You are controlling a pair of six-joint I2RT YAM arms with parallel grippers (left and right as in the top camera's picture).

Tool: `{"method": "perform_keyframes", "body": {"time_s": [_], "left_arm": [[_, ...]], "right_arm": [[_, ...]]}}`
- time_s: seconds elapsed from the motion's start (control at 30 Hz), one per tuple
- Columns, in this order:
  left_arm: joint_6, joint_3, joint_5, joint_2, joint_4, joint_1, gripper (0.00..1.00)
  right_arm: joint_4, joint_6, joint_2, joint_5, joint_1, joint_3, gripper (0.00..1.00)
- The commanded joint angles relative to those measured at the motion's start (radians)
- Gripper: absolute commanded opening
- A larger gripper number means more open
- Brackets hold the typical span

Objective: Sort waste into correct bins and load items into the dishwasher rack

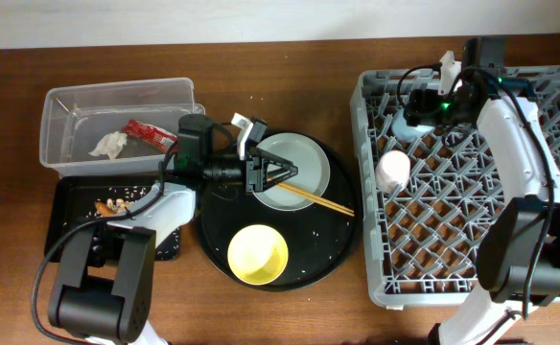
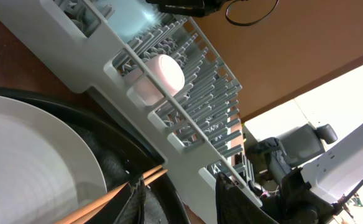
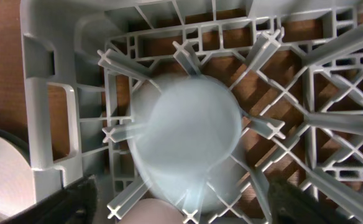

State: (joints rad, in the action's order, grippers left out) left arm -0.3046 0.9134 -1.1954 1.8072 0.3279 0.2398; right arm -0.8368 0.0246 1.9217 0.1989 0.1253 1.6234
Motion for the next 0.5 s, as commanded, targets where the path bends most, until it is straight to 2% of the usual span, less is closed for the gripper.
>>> {"method": "perform_keyframes", "body": {"time_s": [0.0,0.13,0.2,0.3,0.33,0.37,0.43,0.47], "left_arm": [[0.018,-0.002,0.007,-0.007,-0.007,0.002,0.36],[0.018,-0.002,0.012,-0.042,-0.050,-0.003,0.36],[0.019,-0.002,0.084,-0.119,-0.113,-0.003,0.36],[0.019,-0.002,0.291,-0.292,-0.286,-0.002,0.35],[0.019,-0.002,0.378,-0.349,-0.364,0.000,0.36],[0.019,-0.002,0.486,-0.420,-0.463,0.003,0.37],[0.021,-0.002,0.684,-0.567,-0.657,0.008,0.48],[0.061,-0.002,0.782,-0.662,-0.760,0.016,0.49]], "right_arm": [[-0.001,0.011,0.000,-0.016,-0.001,0.009,0.89],[-0.034,0.011,-0.020,-0.016,0.000,0.050,0.89],[-0.113,0.011,-0.057,-0.006,-0.002,0.111,0.89],[-0.305,0.011,-0.115,0.036,-0.009,0.213,0.89],[-0.365,0.011,-0.132,0.041,-0.014,0.223,0.91],[-0.411,0.011,-0.143,0.079,-0.014,0.223,0.98],[-0.492,0.011,-0.140,0.178,-0.014,0.220,0.98],[-0.522,0.011,-0.138,0.224,-0.014,0.214,0.98]]}}
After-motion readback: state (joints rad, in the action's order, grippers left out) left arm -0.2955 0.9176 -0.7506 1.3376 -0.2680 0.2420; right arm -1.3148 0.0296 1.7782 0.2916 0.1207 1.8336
